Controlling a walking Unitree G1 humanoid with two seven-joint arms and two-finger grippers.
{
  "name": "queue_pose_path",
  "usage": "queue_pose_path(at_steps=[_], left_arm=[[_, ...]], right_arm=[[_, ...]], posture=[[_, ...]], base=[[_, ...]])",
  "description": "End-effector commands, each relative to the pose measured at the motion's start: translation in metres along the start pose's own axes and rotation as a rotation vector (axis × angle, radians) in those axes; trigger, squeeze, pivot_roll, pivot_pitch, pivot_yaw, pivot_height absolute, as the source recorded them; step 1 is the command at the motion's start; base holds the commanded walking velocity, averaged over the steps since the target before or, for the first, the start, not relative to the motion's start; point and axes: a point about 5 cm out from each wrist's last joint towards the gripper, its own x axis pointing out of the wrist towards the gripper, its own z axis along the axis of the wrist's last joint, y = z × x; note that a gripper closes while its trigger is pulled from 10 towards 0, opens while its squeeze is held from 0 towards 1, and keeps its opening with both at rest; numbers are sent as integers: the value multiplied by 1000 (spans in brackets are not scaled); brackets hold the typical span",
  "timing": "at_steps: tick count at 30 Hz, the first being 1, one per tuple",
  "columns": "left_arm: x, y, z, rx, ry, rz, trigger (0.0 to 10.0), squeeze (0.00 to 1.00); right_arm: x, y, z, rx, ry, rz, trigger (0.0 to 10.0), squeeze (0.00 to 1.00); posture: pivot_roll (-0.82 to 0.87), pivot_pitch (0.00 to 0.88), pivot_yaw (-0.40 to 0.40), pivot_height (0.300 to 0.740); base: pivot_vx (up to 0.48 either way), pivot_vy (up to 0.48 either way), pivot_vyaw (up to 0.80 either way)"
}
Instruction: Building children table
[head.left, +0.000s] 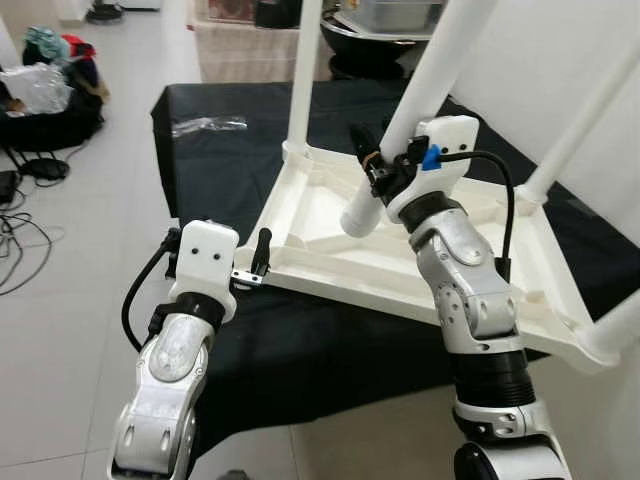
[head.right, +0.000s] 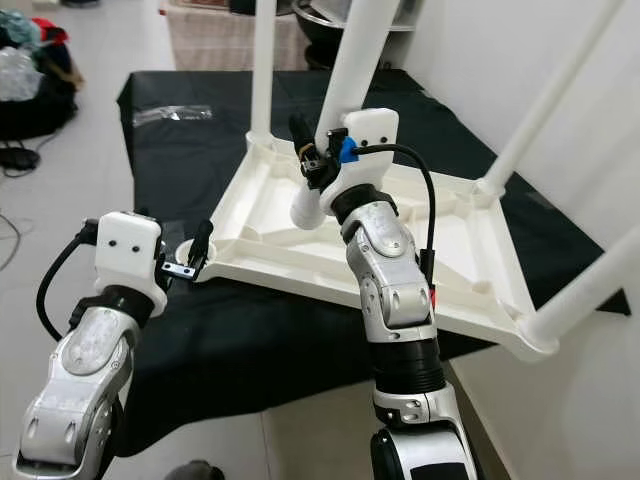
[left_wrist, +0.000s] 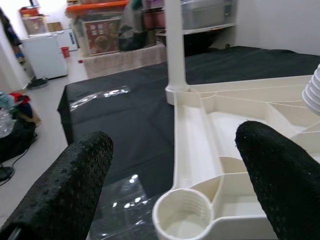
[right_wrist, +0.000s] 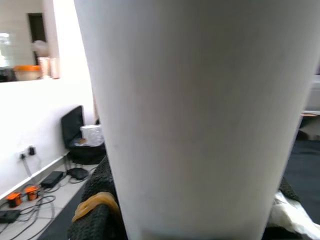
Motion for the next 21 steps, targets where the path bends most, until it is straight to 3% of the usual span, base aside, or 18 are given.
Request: queue_pose_path(at_steps=[1,16,21], left_arm=[[-1,-2,2,-7,-1,-5,10000,0],[-2,-3,3,-2,0,-16,10000,0],[-1,-4,4,-5,0,-15,10000,0]], right_arm=[[-1,0,2,-13,-2,0,10000,0],[4,2,0,-25,11,-3,10000,0],[13,-4,3,-17,5,-30,10000,0]], posture=[[47,18,-111,740],[47,18,-115,740],[47,27,-117,740]], base=[[0,0,800],[0,0,799],[0,0,119]])
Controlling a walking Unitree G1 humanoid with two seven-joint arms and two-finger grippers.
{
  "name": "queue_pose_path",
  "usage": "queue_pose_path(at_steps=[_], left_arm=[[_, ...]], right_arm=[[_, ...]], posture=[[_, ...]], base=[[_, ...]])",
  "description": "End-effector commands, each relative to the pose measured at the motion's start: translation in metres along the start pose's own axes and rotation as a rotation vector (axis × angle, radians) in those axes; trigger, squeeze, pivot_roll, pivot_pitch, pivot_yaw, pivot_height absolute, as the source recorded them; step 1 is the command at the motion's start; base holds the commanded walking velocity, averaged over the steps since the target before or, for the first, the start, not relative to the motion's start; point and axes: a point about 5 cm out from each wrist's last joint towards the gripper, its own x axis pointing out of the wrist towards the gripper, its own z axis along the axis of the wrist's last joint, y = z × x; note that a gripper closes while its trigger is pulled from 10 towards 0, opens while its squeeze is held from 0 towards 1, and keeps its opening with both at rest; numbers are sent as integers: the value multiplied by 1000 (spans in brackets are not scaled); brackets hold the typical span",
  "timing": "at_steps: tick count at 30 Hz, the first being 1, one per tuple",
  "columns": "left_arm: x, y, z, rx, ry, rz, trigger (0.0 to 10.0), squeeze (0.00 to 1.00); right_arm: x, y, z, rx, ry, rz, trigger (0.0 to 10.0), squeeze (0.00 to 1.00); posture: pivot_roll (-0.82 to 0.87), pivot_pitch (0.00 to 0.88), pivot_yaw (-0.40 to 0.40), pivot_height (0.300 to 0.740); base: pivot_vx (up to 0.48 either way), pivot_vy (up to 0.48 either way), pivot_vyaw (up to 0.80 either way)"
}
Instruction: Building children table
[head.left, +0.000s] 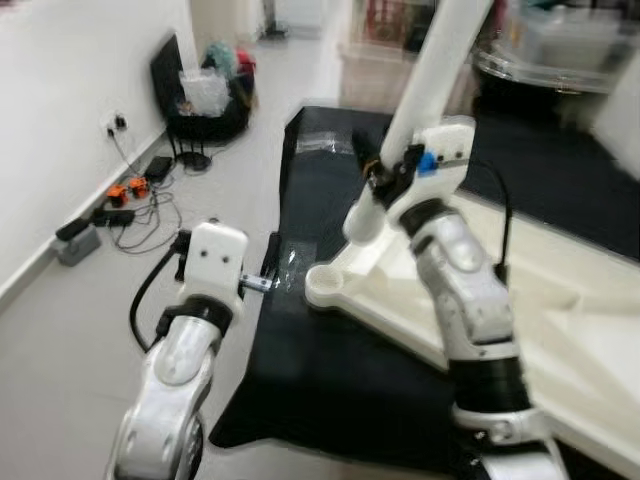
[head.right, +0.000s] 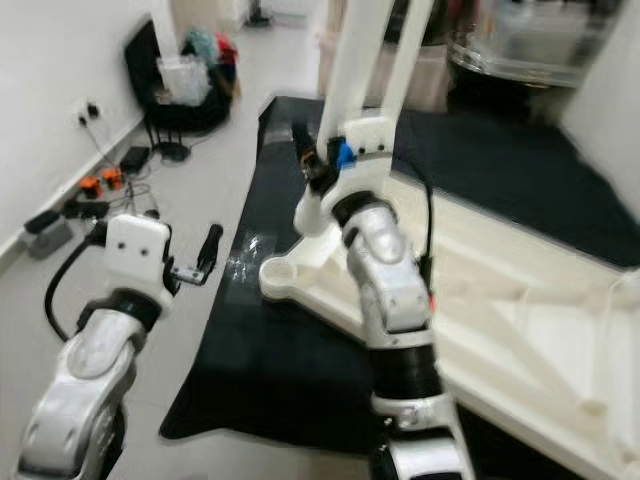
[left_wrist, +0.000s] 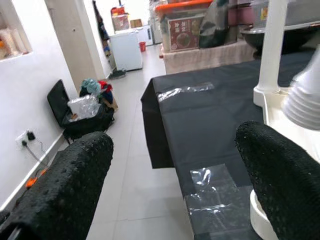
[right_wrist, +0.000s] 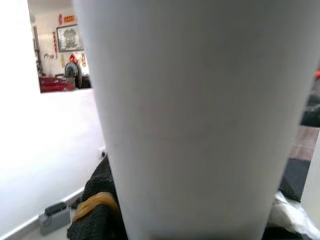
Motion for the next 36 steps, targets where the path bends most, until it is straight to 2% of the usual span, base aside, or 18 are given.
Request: queue_pose_path(at_steps=[1,5,17,24,26,28,29,36], left_arm=[[-2,2,-4,6,22,9,10000,0],[-3,2,-3,4,24,10,10000,0],[-4,2,-3,2,32,8,10000,0],[-10,-2,-3,-17,49,-5,10000,0],[-15,-5,-3,-24,64,-16,10000,0],[-15,-5,-3,-24,64,-16,10000,0],[-19,-6,-3,-24,75,-22,10000,0],[-23,-4,-4,-25,92,-15,10000,0]], right_arm=[[5,-3,3,4,-11,-13,10000,0],[12,-4,7,16,-22,-1,10000,0],[17,-3,7,22,-14,10,10000,0],[35,2,2,35,12,89,10000,0],[49,-5,2,46,16,84,10000,0],[49,-5,2,46,16,84,10000,0],[56,-12,3,26,17,54,10000,0],[59,-25,5,3,25,-19,10000,0]], posture=[[47,27,-117,740],[50,37,-121,740],[53,58,-121,740],[49,111,-128,740],[62,146,-137,740],[62,146,-137,740],[65,161,-142,740],[60,179,-139,740]], base=[[0,0,0],[0,0,0],[0,0,-106],[0,0,0],[0,0,0],[0,0,0],[0,0,-538],[0,0,-763]])
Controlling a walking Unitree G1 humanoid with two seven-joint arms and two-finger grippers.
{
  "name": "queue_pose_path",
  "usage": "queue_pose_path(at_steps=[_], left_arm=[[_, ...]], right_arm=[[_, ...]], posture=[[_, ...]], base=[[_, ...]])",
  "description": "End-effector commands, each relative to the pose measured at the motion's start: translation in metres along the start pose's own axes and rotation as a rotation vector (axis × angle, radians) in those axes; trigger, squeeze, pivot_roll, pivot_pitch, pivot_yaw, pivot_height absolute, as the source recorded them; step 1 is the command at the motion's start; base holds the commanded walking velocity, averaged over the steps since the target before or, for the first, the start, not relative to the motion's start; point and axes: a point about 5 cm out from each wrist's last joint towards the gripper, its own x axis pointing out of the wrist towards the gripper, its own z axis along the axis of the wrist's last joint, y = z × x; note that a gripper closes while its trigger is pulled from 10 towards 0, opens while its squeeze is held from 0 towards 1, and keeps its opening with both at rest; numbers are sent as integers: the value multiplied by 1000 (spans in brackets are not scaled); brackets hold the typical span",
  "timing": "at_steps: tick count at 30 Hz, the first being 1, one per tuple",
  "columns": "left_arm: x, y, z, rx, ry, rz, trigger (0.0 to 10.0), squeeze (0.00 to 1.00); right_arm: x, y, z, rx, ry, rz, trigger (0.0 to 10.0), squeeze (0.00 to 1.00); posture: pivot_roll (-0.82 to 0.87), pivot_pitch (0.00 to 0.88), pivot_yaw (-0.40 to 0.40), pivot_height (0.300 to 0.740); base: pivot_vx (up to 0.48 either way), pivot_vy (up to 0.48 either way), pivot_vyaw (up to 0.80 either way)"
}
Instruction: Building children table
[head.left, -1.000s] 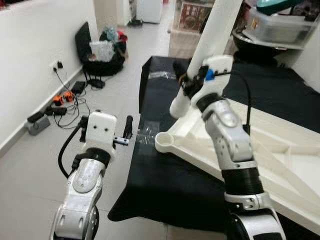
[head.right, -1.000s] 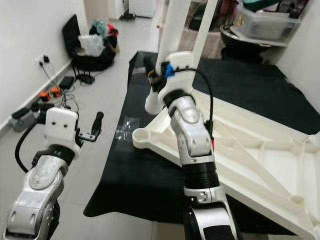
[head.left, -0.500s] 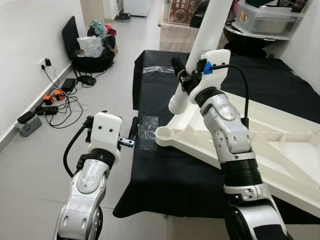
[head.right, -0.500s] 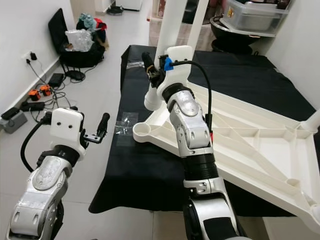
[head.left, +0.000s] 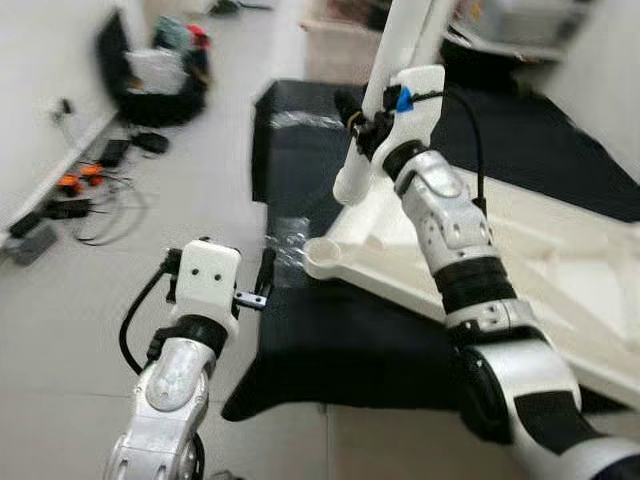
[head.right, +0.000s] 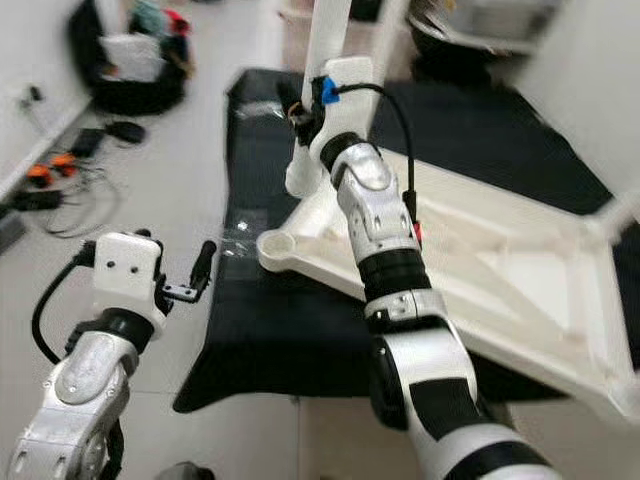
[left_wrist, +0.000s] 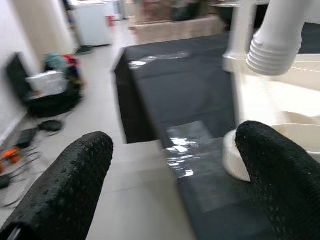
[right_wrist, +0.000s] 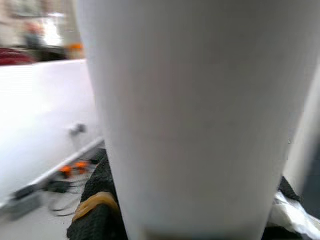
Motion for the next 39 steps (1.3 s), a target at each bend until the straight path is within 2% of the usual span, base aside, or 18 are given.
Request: queue_pose_path(at_steps=[1,6,8,9,12,13,15,19,22,24,26,30,39], left_arm=[[-1,-2,-1,-5,15,-10,10000,0],[0,-4,-1,-8,14,-16,10000,0],[0,-5,0,-9,16,-21,10000,0],[0,-5,0,-9,16,-21,10000,0],[-3,-5,-1,-10,26,-30,10000,0],[-3,-5,-1,-10,26,-30,10000,0],[-8,-8,-4,-17,50,-54,10000,0],[-13,-9,-9,-24,80,-79,10000,0],[-24,-12,-18,-69,125,-153,10000,0],[-26,-12,-19,-74,128,-168,10000,0],[-28,-10,-20,-62,124,-180,10000,0],[-29,-6,-21,-54,124,-169,10000,0],[-33,-16,-11,-72,106,-188,10000,0]], right_arm=[[1,-8,8,-13,-28,-35,10000,0],[1,-10,10,-16,-46,-37,10000,0],[6,-6,12,47,-65,32,10000,0],[6,-6,12,47,-65,32,10000,0],[12,3,18,142,-101,183,10000,0],[12,3,18,142,-101,183,10000,0],[16,8,25,227,-129,265,10000,0],[19,12,26,212,-120,310,10000,0],[21,19,21,112,-61,385,10000,0],[21,21,21,99,-56,412,10000,0],[21,23,19,86,-37,452,10000,0],[15,36,10,94,-1,679,10000,0],[12,52,3,69,12,807,10000,0]], posture=[[60,179,-139,740],[60,178,-134,740],[60,174,-132,740],[60,174,-132,740],[68,168,-133,740],[68,168,-133,740],[68,168,-133,740],[75,166,-135,740],[83,168,-143,740],[83,168,-143,740],[85,173,-145,740],[90,179,-148,740],[96,210,-150,740]], base=[[0,0,-800],[0,0,-480],[0,0,0],[0,0,0],[0,0,0],[0,0,0],[0,0,0],[0,0,0],[0,0,0],[0,0,0],[0,0,0],[0,0,0],[0,0,0]])
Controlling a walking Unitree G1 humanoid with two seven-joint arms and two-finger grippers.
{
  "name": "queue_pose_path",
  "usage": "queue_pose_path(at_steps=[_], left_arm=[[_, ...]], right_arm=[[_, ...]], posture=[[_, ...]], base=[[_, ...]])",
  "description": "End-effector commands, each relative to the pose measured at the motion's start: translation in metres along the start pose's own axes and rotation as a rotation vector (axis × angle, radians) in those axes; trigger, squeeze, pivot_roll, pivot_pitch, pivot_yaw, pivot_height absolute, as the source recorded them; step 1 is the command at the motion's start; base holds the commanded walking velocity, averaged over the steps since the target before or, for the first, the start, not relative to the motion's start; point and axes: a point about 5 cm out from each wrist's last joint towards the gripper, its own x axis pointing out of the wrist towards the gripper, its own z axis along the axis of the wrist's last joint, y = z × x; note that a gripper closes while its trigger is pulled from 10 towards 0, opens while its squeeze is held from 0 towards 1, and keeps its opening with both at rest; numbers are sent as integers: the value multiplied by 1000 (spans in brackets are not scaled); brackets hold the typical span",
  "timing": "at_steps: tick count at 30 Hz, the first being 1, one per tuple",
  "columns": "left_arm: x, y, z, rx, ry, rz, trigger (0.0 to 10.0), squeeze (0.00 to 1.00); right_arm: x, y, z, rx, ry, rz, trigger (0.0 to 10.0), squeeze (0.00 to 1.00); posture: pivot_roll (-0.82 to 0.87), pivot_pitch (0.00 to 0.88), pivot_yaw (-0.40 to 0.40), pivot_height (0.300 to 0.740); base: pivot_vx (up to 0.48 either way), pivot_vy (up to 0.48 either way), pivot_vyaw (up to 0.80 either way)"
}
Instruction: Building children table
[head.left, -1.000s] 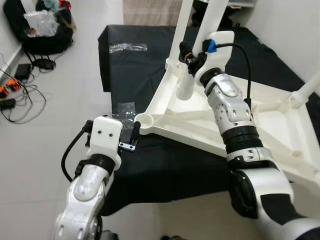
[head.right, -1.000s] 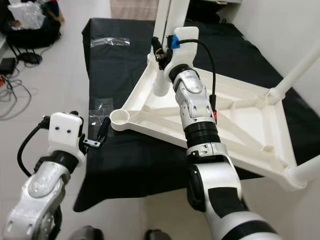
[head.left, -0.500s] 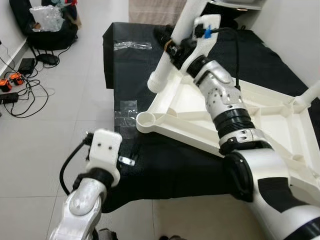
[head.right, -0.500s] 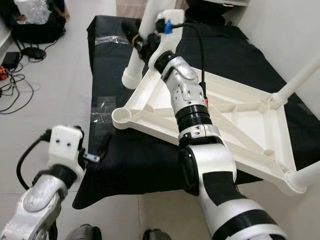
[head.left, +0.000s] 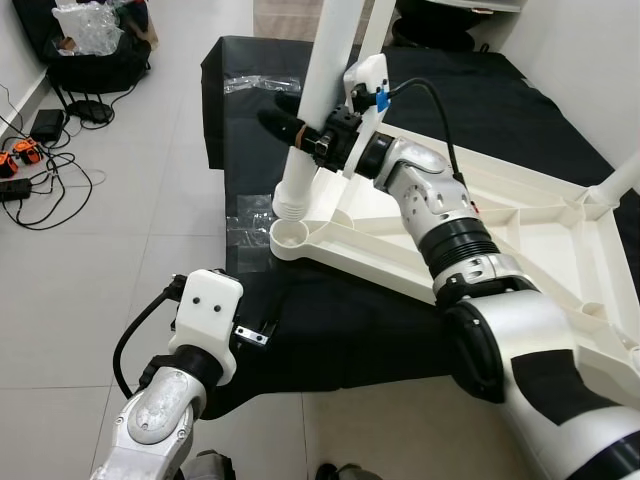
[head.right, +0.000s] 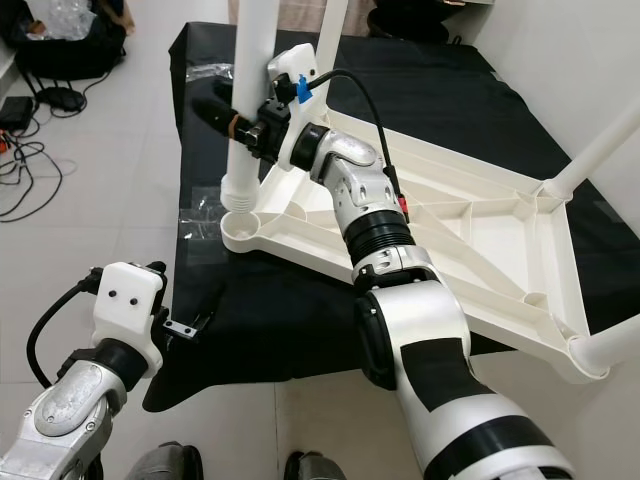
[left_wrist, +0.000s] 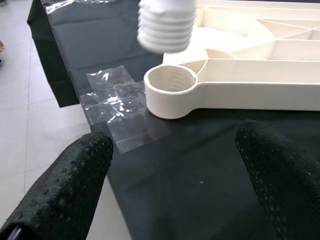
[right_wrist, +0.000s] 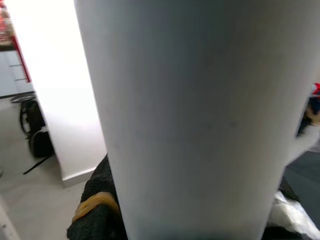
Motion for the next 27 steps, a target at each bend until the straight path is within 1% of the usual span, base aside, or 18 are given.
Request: queue_pose_path(at_steps=[1,5,6,7,8,14,17,20,23,27], left_arm=[[-4,-7,4,-17,-4,-15,10000,0],[-5,-9,7,-22,-14,-21,10000,0],[-7,-10,10,-24,-20,-27,10000,0],[-8,-11,12,-24,-23,-30,10000,0],[-10,-12,13,-26,-26,-32,10000,0],[-14,-10,16,-27,-22,-27,10000,0],[-15,-10,16,-27,-20,-25,10000,0],[-14,-11,17,-23,-11,-35,10000,0],[-13,-13,17,-20,-9,-43,10000,0],[-13,-12,18,-16,-8,-43,10000,0]], right_arm=[[3,2,1,-26,12,28,10000,0],[5,2,1,-29,19,30,10000,0],[4,2,1,-41,31,44,10000,0],[4,2,1,-50,39,54,10000,0],[2,1,2,-42,45,74,10000,0],[-4,-2,7,-37,57,128,10000,0],[-5,-3,7,-38,58,131,10000,0],[-6,0,13,-28,42,212,10000,0],[-5,2,13,-43,50,247,10000,0],[-4,3,12,-36,56,266,10000,0]], posture=[[98,217,-152,740],[101,221,-152,740],[110,240,-156,740],[110,240,-156,740],[112,257,-156,740],[111,278,-153,740],[111,278,-153,740],[111,285,-139,740],[111,285,-139,740],[114,290,-137,740]], base=[[0,0,0],[0,0,0],[0,0,0],[0,0,0],[0,0,0],[0,0,0],[0,0,0],[0,0,0],[0,0,0],[0,0,0]])
